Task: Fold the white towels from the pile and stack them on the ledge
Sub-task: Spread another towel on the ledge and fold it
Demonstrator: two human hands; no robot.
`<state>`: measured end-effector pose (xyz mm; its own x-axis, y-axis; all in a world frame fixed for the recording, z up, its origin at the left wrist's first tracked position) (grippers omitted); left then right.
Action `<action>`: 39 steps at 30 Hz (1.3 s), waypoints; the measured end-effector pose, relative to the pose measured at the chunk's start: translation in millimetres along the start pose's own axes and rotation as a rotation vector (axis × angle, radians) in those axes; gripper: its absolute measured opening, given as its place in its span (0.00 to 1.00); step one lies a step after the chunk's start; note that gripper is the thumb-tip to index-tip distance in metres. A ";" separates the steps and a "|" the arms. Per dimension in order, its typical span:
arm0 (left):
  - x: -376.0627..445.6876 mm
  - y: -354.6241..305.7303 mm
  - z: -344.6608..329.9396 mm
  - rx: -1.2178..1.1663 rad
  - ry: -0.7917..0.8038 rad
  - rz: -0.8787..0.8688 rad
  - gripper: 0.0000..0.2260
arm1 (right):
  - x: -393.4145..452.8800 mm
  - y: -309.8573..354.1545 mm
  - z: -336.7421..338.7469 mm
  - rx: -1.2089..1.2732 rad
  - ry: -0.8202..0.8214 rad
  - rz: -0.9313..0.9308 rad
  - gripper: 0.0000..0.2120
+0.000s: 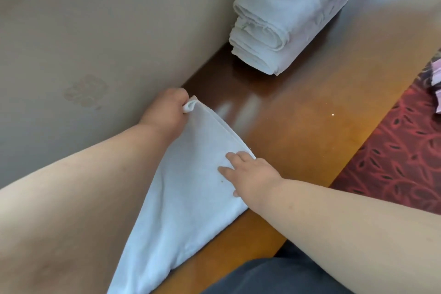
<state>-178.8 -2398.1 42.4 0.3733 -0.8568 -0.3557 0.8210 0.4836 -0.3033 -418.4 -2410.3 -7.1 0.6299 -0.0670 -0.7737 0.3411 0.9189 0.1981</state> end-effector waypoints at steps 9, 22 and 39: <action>29.2 11.6 -18.8 -0.100 0.168 0.277 0.09 | -9.6 -26.7 0.3 -0.036 0.164 -0.058 0.44; -1.8 -16.8 -44.9 0.083 0.198 0.155 0.14 | -15.5 -63.2 2.8 0.687 0.169 -0.313 0.11; -10.1 -77.7 -75.0 0.200 0.286 0.305 0.29 | -57.1 -135.1 24.8 0.376 -0.213 -0.409 0.30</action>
<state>-278.8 -2413.6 3.3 0.4997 -0.5834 -0.6402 0.7700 0.6377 0.0200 -483.2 -2540.3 25.2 0.5082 -0.4988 -0.7021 0.7848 0.6040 0.1389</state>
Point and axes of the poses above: each hand's wrist, its own x-axis towards the middle knuckle, its own z-axis out of the back of the hand, y = z × x, the point moved 3 cm from there along x, towards the middle knuckle, and after that the axes turned 14 degrees about y, right-handed, at the moved point
